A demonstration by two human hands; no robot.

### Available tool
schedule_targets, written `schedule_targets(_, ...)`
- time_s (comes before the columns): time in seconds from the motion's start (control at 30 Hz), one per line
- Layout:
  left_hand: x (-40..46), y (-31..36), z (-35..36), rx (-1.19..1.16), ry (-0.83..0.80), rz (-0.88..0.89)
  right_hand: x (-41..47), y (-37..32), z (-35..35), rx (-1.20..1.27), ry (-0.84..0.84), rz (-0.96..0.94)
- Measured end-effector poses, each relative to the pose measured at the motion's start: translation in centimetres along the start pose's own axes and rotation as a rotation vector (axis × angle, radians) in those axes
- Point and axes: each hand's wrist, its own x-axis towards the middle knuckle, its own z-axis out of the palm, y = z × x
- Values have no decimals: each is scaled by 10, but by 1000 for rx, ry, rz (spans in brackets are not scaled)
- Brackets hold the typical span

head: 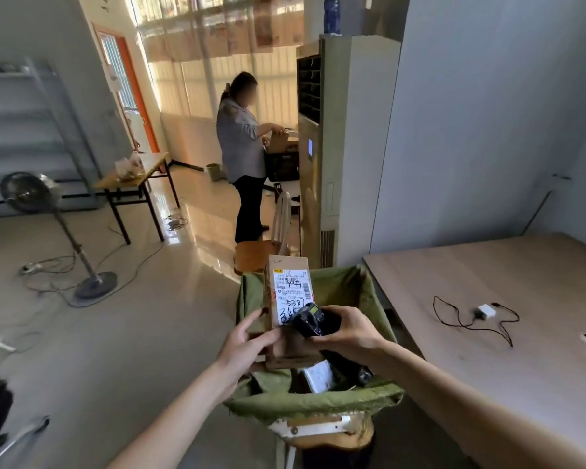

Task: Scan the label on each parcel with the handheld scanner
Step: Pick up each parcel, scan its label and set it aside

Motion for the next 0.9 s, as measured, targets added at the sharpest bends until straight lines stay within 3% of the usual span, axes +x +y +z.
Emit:
schedule_targets(0.43, 173, -106, 12, 141, 59, -354, 175, 145, 80, -106, -239, 211)
schedule_targets(0.57, 200, -127, 14, 340, 72, -436, 201, 170, 96, -217, -316, 266)
schedule_targets(0.7, 216, -122, 7, 476, 29, -406, 215, 177, 93, -341, -365, 269)
schedule_targets(0.9, 234, -86, 2, 532, -8, -308, 218, 163, 55, -401, -285, 256)
